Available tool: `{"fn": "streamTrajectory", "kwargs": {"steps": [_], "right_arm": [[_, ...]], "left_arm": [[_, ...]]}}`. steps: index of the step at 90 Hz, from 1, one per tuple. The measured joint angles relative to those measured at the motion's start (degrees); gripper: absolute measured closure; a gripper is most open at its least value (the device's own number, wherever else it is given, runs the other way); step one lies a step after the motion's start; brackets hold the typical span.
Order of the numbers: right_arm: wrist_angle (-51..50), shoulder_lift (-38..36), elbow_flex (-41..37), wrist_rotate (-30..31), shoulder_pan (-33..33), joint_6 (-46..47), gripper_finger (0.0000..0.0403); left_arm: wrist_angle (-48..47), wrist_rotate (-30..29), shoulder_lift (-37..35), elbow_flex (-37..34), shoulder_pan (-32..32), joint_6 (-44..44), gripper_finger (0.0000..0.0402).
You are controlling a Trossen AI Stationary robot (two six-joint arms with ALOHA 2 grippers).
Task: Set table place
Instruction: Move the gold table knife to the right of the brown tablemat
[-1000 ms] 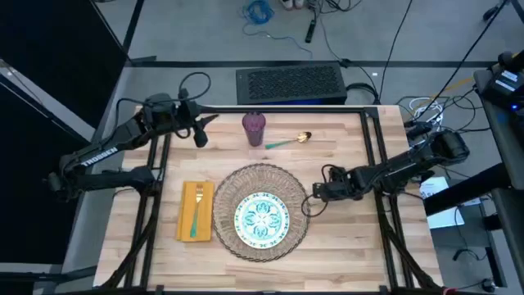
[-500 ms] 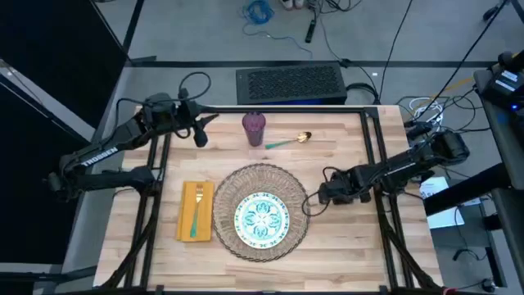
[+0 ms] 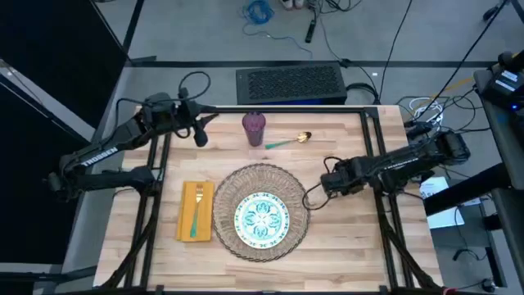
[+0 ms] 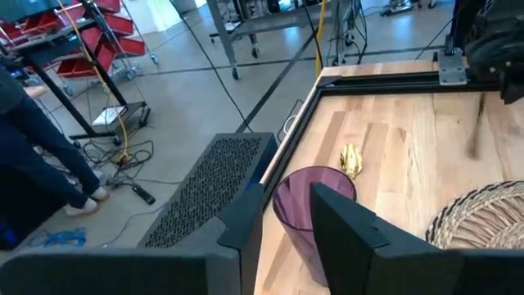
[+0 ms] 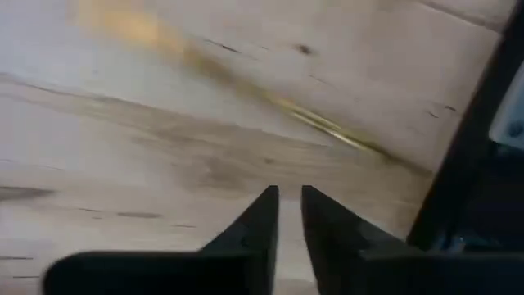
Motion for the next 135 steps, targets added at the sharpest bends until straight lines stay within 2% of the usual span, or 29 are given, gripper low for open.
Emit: {"fn": "streamTrajectory", "kwargs": {"steps": [15,26,86,108,126,135], "right_arm": [[3.7,0.0,-2.0,0.7,-3.7,-7.1,0.0241],[3.9,0.0,-2.1,0.7,-5.4,-6.8,0.0214],[3.0,0.0,-2.1,-0.7,-6.7,-3.4,0.0225],[-0.6,0.0,-2.1,0.9,-3.9,-1.3,0.0225],[5.9,0.0,-5.9,-0.6,-2.8,0.7,0.0225],[5.9,0.1,-6.9,-0.7,-2.4,1.5,0.0225]], "left_arm": [[-0.1,0.0,0.0,0.0,0.0,0.0,0.0314],[-0.4,0.0,0.0,0.0,0.0,-0.2,0.0314],[-0.3,0.0,0.0,0.0,0.0,-0.1,0.0314],[-0.6,0.0,0.0,0.0,0.0,0.0,0.0314],[-0.8,0.0,0.0,0.0,0.0,0.0,0.0314],[-1.0,0.0,0.0,0.0,0.0,0.0,0.0314]]}}
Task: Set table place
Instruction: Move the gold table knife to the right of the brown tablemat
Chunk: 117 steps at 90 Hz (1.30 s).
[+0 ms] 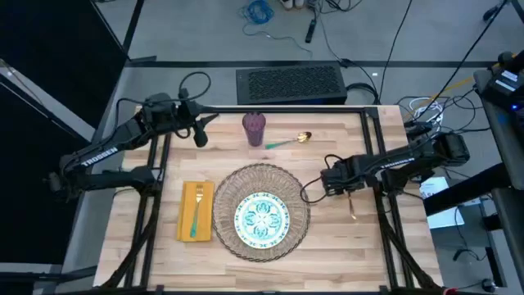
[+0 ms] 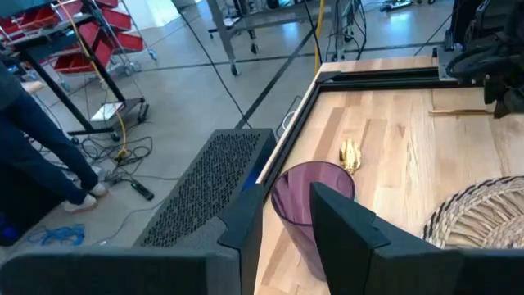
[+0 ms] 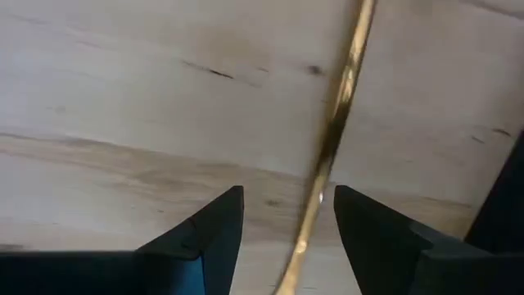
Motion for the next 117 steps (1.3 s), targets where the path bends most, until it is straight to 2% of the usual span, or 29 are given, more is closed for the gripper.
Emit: {"fn": "streamTrajectory", "kwargs": {"steps": [13,27,45,56,65,76,84,94,117], "right_arm": [[0.1,0.0,-0.3,0.0,0.0,0.0,0.0231],[-0.5,0.0,-0.4,0.2,0.0,0.9,0.0259],[6.8,-0.1,-4.0,-1.2,0.0,3.0,0.0294],[7.5,-0.2,-4.3,-1.3,0.0,4.9,0.031],[7.8,-0.2,-4.3,-1.3,0.0,4.4,0.0336],[8.1,-0.2,-4.1,-1.4,0.0,2.6,0.0387],[7.8,0.0,-3.6,-1.3,0.0,1.3,0.0393],[7.0,0.1,-1.4,-1.4,-0.3,-0.5,0.0399],[2.9,0.0,9.8,1.6,-0.9,-9.3,0.0401]], "left_arm": [[0.0,0.0,0.0,0.0,0.0,0.0,0.0314],[0.0,0.0,0.0,0.0,0.0,0.0,0.0314],[0.0,0.0,0.0,0.0,0.0,-0.2,0.0314],[0.0,0.0,0.0,0.0,0.0,-0.2,0.0314],[0.0,0.0,0.0,0.0,0.0,-0.2,0.0314],[0.0,0.0,0.0,0.0,0.0,-0.1,0.0314],[0.0,0.0,0.0,0.0,0.0,-0.1,0.0314],[0.0,0.0,0.0,0.0,0.0,-0.1,0.0314],[0.1,0.0,0.0,0.0,0.0,0.0,0.0314]]}}
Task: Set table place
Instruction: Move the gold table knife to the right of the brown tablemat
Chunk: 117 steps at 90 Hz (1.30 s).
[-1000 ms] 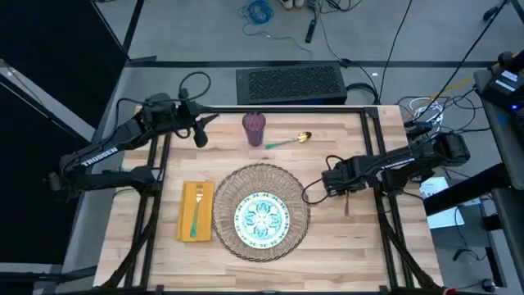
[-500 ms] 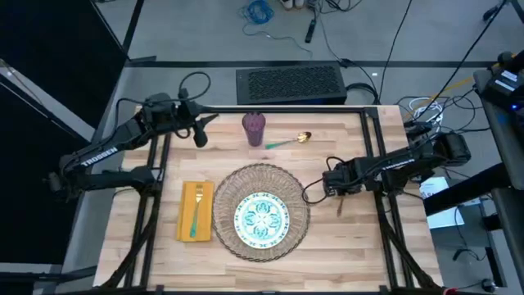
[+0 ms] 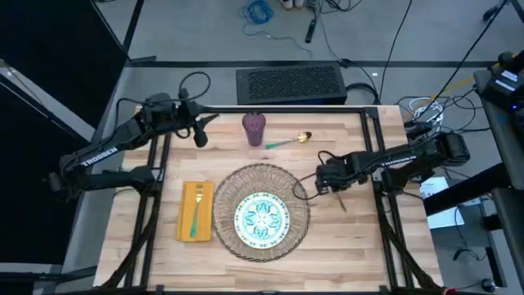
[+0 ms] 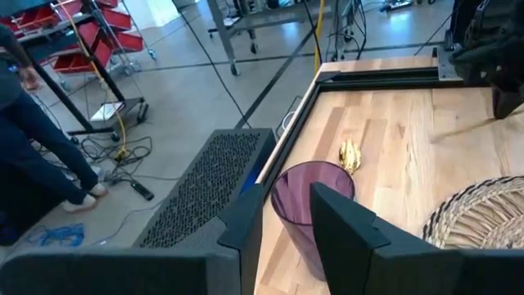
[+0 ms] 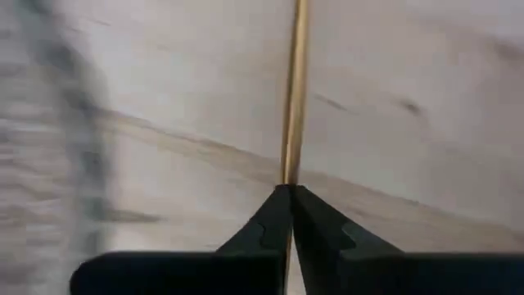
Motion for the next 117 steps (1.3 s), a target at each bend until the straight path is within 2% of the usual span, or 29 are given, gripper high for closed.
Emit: {"fn": "streamTrajectory", "kwargs": {"steps": [11,26,45,53,68,77,82,93,101,107,117], "right_arm": [[0.1,0.0,4.1,-0.1,0.3,-9.2,0.0401],[2.2,0.0,8.2,-1.8,2.7,-26.5,0.0401],[-1.5,0.0,9.4,-1.4,2.3,-24.4,0.0402],[-3.6,0.0,9.0,-1.7,2.4,-26.4,0.0402],[-0.8,0.3,8.8,-3.3,3.4,-46.0,0.0402],[2.3,1.4,8.8,-4.5,3.9,-51.9,0.0402],[3.1,2.5,8.8,-4.9,3.9,-48.5,0.0398],[2.1,5.9,8.8,-3.1,1.2,-26.9,0.0387],[2.5,8.9,8.8,-2.8,-0.1,-14.9,0.0375],[4.3,11.0,8.8,-3.6,-0.2,-10.8,0.0363],[8.1,14.4,8.8,-6.3,0.2,-10.7,0.0335]], "left_arm": [[0.0,0.0,0.0,0.0,0.0,0.0,0.0314],[0.0,0.0,0.0,0.0,0.0,0.0,0.0314],[0.0,0.0,0.0,0.0,0.0,0.0,0.0314],[0.0,0.0,0.0,0.0,0.0,0.0,0.0314],[0.0,0.0,0.0,0.0,0.0,0.0,0.0314],[0.0,0.0,0.0,0.0,0.0,-0.1,0.0314],[0.0,0.0,0.0,0.0,0.0,-0.2,0.0314],[0.0,0.0,0.0,0.0,0.0,-0.2,0.0314],[0.2,0.0,0.0,0.0,0.0,-0.2,0.0314],[0.4,0.0,0.0,0.0,0.0,-0.1,0.0314],[-0.1,0.0,0.0,0.0,0.0,-0.2,0.0314]]}}
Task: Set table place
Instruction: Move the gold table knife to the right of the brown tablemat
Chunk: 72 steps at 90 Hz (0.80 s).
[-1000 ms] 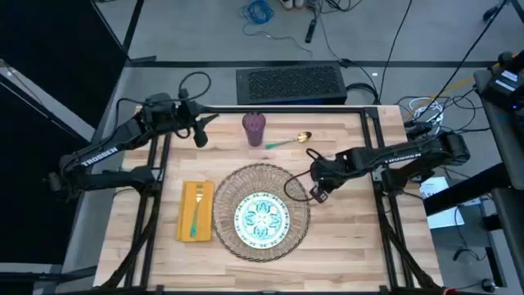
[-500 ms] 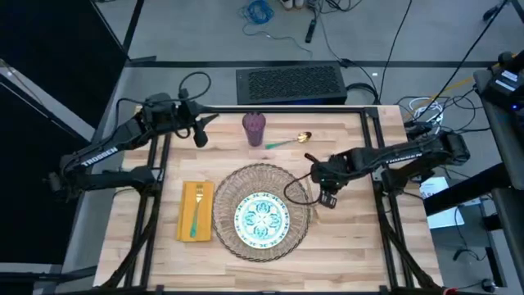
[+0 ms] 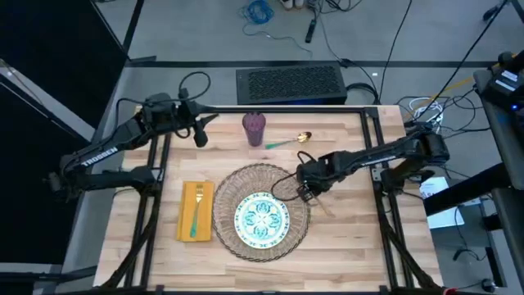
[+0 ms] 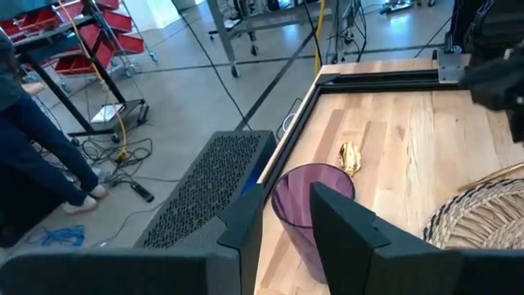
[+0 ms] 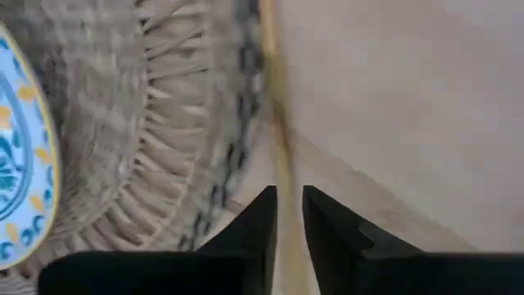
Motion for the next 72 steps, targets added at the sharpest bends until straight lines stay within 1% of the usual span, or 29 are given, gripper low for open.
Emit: {"fn": "streamTrajectory", "kwargs": {"steps": [7,18,29,42,72], "right_arm": [[1.2,1.8,0.0,-0.2,0.7,-0.5,0.0313],[0.0,4.1,0.0,-1.3,1.4,-1.5,0.0281],[0.0,5.7,0.0,-1.2,1.8,-2.2,0.0265],[0.0,6.9,0.0,-1.1,1.8,-2.9,0.0267],[0.3,6.9,0.0,1.8,1.8,-0.1,0.0295]], "left_arm": [[-0.2,0.0,0.0,0.0,0.0,0.0,0.0314],[-0.6,0.1,0.0,0.0,0.0,0.0,0.0314],[-0.5,0.1,0.0,0.0,0.0,0.0,0.0314],[-0.5,0.3,0.0,0.0,0.0,0.2,0.0314],[-0.6,0.3,0.0,0.0,0.0,0.2,0.0314]]}}
